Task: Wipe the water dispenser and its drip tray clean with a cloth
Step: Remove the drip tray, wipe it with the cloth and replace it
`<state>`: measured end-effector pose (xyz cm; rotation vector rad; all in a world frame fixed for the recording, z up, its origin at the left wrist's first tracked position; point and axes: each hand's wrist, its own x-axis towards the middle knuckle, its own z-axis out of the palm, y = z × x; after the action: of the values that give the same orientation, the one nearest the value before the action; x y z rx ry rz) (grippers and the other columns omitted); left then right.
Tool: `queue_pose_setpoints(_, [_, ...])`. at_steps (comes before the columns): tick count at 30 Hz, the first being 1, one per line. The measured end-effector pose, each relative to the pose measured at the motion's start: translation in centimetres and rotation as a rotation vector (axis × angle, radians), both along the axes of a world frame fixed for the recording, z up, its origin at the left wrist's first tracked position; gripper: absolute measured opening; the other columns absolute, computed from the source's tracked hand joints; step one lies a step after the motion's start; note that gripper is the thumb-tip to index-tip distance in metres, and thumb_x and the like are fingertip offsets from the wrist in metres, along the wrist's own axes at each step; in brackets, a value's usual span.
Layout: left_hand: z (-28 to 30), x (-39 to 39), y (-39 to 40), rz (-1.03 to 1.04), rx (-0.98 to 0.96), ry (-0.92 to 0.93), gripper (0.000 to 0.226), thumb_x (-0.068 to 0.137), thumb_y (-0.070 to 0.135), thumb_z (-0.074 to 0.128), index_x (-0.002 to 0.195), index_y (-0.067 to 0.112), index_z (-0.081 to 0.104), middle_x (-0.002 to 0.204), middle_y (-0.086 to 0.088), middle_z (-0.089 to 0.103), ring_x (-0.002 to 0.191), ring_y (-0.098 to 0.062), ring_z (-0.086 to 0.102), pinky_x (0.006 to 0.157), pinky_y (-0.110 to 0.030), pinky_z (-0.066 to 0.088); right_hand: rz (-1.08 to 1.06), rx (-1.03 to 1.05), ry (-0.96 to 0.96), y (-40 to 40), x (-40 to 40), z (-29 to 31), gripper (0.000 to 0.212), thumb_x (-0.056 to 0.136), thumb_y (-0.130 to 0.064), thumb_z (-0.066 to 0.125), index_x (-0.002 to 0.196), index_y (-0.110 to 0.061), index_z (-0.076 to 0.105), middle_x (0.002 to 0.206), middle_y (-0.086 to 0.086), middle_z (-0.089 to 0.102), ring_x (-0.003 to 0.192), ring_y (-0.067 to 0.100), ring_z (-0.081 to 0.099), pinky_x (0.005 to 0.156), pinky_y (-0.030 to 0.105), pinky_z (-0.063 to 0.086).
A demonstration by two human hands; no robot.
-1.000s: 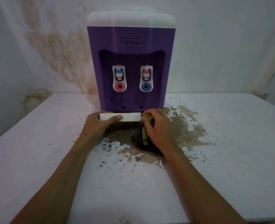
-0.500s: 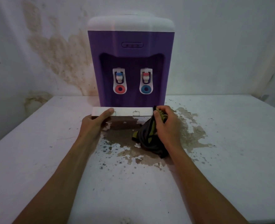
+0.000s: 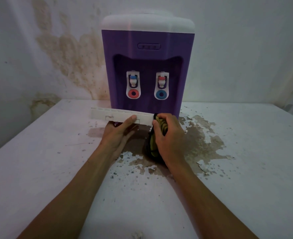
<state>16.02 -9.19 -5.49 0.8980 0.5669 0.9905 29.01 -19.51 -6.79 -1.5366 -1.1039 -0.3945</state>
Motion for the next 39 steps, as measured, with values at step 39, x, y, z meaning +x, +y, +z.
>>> queue_pose_setpoints(39, [0.5, 0.6, -0.3, 0.007, -0.174, -0.082, 0.041, 0.084, 0.018, 0.077, 0.120, 0.012, 0.057, 0.108, -0.012, 0.077, 0.099, -0.023, 0.075, 0.092, -0.039, 0.059, 0.076, 0.066, 0.033, -0.6, -0.4, 1.1, 0.016, 0.098, -0.020, 0.065, 0.113, -0.013, 0.068, 0.103, -0.006, 0.069, 0.092, -0.001, 0.059, 0.082, 0.008, 0.046])
